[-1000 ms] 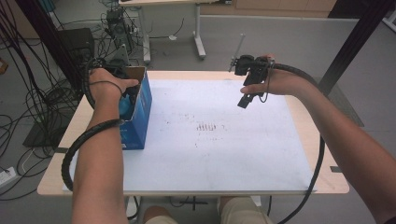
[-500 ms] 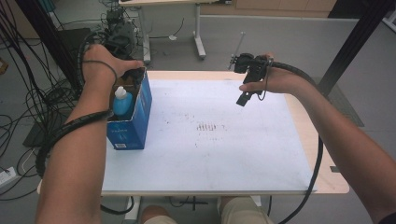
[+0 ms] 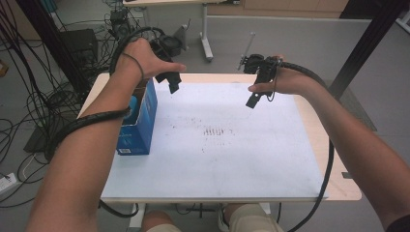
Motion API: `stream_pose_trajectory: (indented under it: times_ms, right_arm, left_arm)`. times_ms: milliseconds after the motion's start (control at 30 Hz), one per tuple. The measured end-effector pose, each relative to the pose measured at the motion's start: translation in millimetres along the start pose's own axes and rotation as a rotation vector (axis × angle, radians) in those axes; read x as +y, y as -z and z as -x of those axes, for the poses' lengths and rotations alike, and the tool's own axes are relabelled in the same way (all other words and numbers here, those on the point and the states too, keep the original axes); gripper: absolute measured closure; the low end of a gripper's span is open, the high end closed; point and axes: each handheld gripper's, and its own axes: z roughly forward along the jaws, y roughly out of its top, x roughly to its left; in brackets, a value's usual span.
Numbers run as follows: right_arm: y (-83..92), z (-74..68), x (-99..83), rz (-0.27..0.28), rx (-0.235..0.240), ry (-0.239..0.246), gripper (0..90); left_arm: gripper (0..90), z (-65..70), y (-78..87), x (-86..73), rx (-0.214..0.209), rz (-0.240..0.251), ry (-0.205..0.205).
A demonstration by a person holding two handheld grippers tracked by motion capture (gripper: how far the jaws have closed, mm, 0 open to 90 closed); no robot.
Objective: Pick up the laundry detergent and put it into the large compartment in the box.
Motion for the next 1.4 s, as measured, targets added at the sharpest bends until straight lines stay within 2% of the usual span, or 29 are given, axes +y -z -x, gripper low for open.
stream_pose_trajectory:
  times_ms: [133, 300, 433, 533, 667, 800, 933, 1200, 1400]
  right_arm:
    - [0.1, 4.5, -3.4, 0.003, 0.001, -0.01, 7.7]
    - [-0.4, 7.9, -8.2, 0.008, 0.005, -0.022, 7.8]
    - [-3.8, 10.1, -12.7, 0.012, 0.012, -0.035, 7.7]
    - [-5.2, 10.3, -14.4, 0.01, 0.016, -0.045, 7.7]
    - [-3.7, 10.7, -15.9, 0.013, 0.013, -0.047, 7.7]
    - [-3.8, 10.4, -16.4, 0.009, 0.012, -0.053, 7.7]
    - [-2.8, 9.6, -17.0, 0.01, 0.01, -0.053, 7.7]
    - [-1.8, 6.2, -16.5, 0.008, 0.01, -0.049, 8.1]
    - [-1.7, 5.0, -16.9, 0.01, 0.006, -0.049, 8.1]
  left_arm:
    - [14.5, 16.7, -2.3, 14.9, 0.01, 0.006, -0.142]
    - [14.4, 34.4, -1.9, 27.2, 0.017, 0.027, -0.266]
    - [14.5, 45.6, -3.2, 34.4, 0.026, 0.022, -0.338]
    - [14.5, 49.1, -1.6, 36.7, 0.013, 0.03, -0.381]
    - [14.5, 54.7, -1.3, 39.9, 0.009, 0.041, -0.416]
    - [14.5, 58.0, -1.2, 42.7, 0.003, 0.044, -0.435]
    - [14.4, 62.2, -0.2, 43.4, 0.016, 0.044, -0.445]
    - [14.2, 65.6, 0.0, 42.0, 0.024, 0.045, -0.446]
    - [13.9, 62.9, 0.0, 39.4, 0.024, 0.054, -0.439]
